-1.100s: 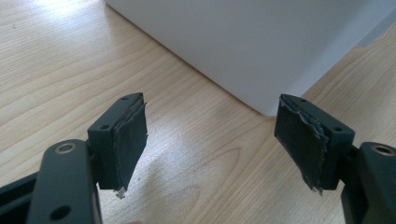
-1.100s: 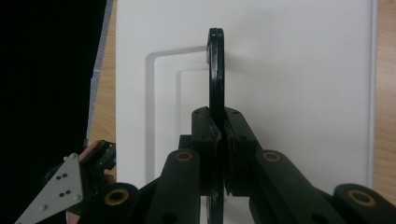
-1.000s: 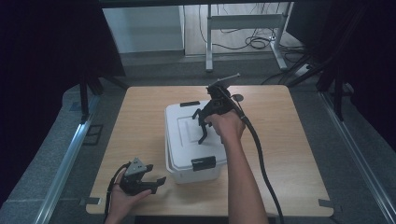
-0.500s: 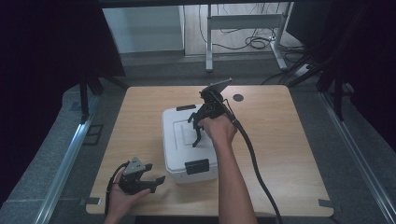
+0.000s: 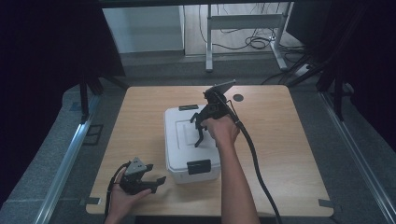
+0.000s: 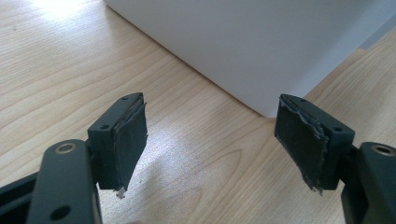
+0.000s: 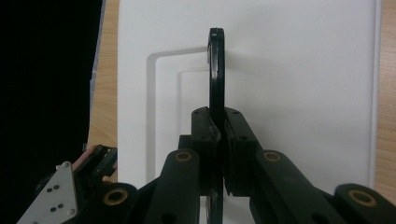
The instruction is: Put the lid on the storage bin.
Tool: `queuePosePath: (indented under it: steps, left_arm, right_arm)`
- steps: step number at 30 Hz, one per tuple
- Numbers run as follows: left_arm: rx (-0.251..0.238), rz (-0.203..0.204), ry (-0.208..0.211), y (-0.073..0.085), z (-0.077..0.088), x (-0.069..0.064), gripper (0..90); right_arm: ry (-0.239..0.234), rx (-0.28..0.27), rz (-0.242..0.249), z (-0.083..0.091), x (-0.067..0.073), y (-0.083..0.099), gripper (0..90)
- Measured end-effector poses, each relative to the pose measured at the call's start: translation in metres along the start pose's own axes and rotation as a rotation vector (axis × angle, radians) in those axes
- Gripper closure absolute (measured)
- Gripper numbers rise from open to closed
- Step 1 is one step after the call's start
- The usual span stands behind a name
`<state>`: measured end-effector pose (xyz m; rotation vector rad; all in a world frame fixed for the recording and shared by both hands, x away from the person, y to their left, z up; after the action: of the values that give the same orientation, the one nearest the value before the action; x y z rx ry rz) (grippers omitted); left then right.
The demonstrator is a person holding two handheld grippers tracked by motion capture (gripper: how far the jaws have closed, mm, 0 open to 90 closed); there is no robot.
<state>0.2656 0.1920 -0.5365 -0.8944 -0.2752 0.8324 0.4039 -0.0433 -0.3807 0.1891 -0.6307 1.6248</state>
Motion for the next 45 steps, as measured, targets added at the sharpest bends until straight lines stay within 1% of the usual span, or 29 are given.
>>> queuePosePath:
  steps: [5, 8, 19, 23, 31, 39, 45]
  left_arm:
    - [0.000, 0.001, 0.000, 0.000, 0.000, 0.000, 25.7]
    - [-0.003, 0.001, -0.001, 0.000, 0.000, 0.000, 25.7]
    - [-0.004, 0.002, -0.002, 0.000, 0.001, 0.001, 25.7]
    - [-0.002, 0.001, -0.001, 0.000, 0.000, 0.001, 25.7]
    - [-0.005, 0.006, -0.001, 0.000, 0.001, 0.001, 25.7]
    - [-0.002, 0.004, 0.000, 0.000, 0.000, 0.000, 25.7]
    - [0.001, 0.000, 0.000, 0.000, -0.001, 0.000, 25.7]
  right_arm:
    - [0.014, 0.003, -0.006, 0.000, 0.002, 0.000, 84.8]
    - [0.025, 0.007, 0.001, 0.001, 0.005, -0.001, 84.7]
    - [0.026, 0.008, -0.014, -0.001, 0.005, 0.000, 84.8]
    - [0.037, 0.007, -0.011, -0.002, 0.005, 0.000, 84.8]
    - [0.045, 0.011, -0.005, 0.000, 0.009, 0.000, 84.6]
    - [0.043, 0.019, -0.002, 0.003, 0.011, 0.000, 85.0]
    - [0.028, 0.008, -0.016, -0.003, 0.009, 0.001, 84.0]
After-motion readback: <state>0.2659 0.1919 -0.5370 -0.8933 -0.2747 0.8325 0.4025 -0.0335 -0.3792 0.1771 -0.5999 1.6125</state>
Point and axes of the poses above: each handheld gripper's, and its own axes: z roughly backward along the jaws, y roughly out of its underside, x roughly to its left, the point moved 4 cm from there along -z, roughly forward along the jaws, and after that the axes turned 3 degrees about -x, right-handed, at the moved point
